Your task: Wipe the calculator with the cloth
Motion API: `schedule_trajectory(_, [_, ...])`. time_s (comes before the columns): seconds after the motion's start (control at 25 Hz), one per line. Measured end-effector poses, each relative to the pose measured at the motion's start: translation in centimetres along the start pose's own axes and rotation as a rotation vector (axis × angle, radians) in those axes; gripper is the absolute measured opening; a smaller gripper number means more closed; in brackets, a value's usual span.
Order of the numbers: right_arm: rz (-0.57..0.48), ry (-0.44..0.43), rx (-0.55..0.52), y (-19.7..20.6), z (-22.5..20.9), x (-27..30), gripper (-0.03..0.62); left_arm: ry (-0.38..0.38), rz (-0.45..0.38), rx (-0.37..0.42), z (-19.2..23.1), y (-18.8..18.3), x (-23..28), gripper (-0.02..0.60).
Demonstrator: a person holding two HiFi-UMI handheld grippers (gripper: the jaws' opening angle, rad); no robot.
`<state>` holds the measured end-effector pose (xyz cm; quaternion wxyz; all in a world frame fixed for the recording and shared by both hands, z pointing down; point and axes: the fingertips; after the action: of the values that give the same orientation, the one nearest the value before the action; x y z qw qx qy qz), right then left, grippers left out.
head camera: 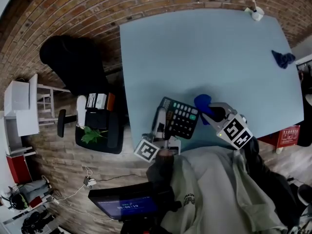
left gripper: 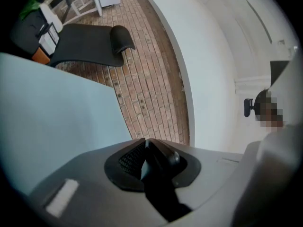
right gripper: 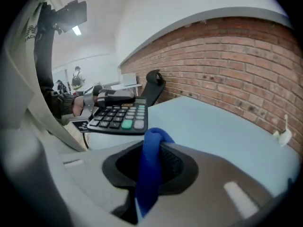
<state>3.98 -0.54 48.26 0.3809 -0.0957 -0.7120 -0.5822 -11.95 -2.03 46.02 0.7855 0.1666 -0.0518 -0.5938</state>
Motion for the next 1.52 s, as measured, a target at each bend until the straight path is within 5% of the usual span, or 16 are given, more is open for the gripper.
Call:
schedule_trajectory(0.12, [0.027, -0.013, 0.106, 3.2, 0.4, 0.4, 0.069, 0.042, 0.029, -0.026, 1.8, 0.6, 0.6, 0.038])
schedule_trajectory(0.32, [0.067, 0.021, 0.179, 7.1, 0.9, 1.7, 0.070, -0.031, 0.215, 0.161, 6.3, 2.5, 2.0, 0.046])
schedule_trajectory(0.68, [0.128, 0.087, 0.024, 8.1, 0.6, 5.0, 0.071, 0.006, 0.424, 0.297, 8.0, 5.4, 2.7, 0.064])
schedule_trajectory(0.8, [0.109, 0.183, -0.012, 8.1, -0.3, 5.1, 0.072, 0.010, 0.472, 0.348, 7.5, 5.7, 2.5, 0.171])
schedule_trajectory(0.96, [0.103, 0.264, -0.003, 8.5, -1.3, 4.8, 0.114, -0.042, 0.567, 0.616, 7.7, 5.9, 1.2, 0.360])
schedule_trajectory(1.08, [0.125, 0.306, -0.001, 8.9, -2.2, 4.3, 0.189, -0.073, 0.623, 0.844, 7.9, 5.2, 0.2, 0.395])
schedule_trajectory(1.16, [0.127, 0.344, -0.003, 8.9, -2.9, 3.7, 0.199, -0.077, 0.590, 0.930, 7.1, 3.8, -0.2, 0.399])
schedule_trajectory(1.24, [0.077, 0.397, 0.004, 8.1, -3.7, 2.5, 0.199, -0.071, 0.476, 0.912, 5.5, 1.3, -0.5, 0.381])
schedule_trajectory(1.4, [-0.111, 0.512, 0.009, 4.8, -4.8, -1.3, 0.198, -0.052, 0.225, 0.783, 1.6, -3.8, -2.6, 0.100])
schedule_trajectory(1.52, [-0.214, 0.518, 0.016, 2.5, -4.3, -3.7, 0.169, -0.060, 0.155, 0.723, 0.2, -5.6, -4.8, 0.009])
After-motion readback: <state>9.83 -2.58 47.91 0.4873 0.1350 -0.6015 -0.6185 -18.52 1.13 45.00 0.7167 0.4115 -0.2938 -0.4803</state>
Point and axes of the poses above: the fingertips, and each gripper's own axes: x forward along the fingers, z to its left, y out of its underside
